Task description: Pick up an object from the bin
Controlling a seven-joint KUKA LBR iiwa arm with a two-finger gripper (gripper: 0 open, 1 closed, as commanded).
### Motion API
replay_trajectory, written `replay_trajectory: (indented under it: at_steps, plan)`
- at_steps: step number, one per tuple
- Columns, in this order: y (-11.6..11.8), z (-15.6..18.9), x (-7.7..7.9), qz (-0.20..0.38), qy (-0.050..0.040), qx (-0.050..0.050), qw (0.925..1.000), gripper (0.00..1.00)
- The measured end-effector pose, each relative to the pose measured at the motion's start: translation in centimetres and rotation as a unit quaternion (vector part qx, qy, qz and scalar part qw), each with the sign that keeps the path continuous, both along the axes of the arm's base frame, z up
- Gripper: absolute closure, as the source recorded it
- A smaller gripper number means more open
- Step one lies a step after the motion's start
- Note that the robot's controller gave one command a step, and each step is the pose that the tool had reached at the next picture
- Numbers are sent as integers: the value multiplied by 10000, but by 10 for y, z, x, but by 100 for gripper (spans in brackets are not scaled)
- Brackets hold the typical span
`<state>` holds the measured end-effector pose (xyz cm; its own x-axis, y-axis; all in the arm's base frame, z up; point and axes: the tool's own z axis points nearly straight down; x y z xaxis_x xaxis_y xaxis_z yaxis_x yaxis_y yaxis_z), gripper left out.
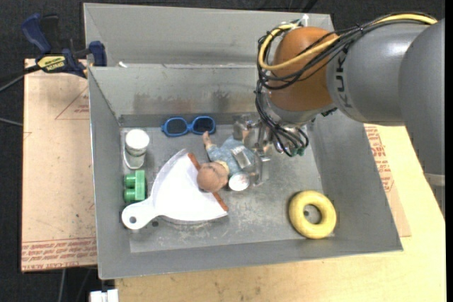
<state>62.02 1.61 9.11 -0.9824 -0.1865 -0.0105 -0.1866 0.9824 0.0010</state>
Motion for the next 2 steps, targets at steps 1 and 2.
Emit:
replay_trajectory:
  at_steps: [1, 2]
  plan:
    - [5, 22, 2, 249, -40, -3, 9997, 0]
    - [24, -5, -3, 842, -37, -17, 9964, 0]
